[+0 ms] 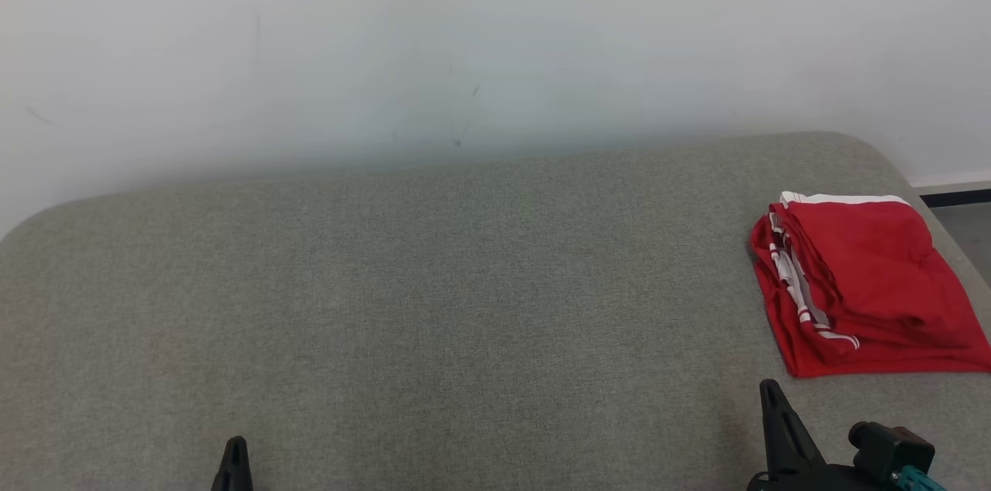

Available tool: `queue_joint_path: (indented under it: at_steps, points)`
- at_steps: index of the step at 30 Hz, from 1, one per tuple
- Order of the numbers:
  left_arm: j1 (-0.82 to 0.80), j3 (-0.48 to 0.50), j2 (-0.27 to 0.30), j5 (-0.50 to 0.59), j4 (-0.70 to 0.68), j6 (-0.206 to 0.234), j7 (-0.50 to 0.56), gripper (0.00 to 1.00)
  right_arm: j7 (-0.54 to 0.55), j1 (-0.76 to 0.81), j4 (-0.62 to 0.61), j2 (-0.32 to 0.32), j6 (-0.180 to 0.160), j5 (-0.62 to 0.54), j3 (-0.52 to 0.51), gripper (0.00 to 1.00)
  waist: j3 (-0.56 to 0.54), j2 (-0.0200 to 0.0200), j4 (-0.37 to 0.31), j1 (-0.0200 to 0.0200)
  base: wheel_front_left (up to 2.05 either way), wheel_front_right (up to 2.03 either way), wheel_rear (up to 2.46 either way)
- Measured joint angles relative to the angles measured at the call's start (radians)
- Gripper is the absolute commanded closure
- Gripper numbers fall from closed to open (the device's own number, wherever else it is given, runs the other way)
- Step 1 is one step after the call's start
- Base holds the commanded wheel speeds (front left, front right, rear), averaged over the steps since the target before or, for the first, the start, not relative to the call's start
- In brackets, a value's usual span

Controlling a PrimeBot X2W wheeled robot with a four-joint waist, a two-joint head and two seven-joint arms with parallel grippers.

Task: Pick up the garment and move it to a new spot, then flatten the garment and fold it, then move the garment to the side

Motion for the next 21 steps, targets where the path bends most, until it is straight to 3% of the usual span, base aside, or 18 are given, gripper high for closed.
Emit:
queue_joint_path:
  at_steps: [21]
  points:
    - [-0.054,0.023,0.001,-0.338,0.007,-0.035,0.085,1.0,0.082,-0.017,-0.039,0.0,0.0,0.364,-0.035,1.0,0.014,0.0,0.01,0.0,0.0,0.0,0.0]
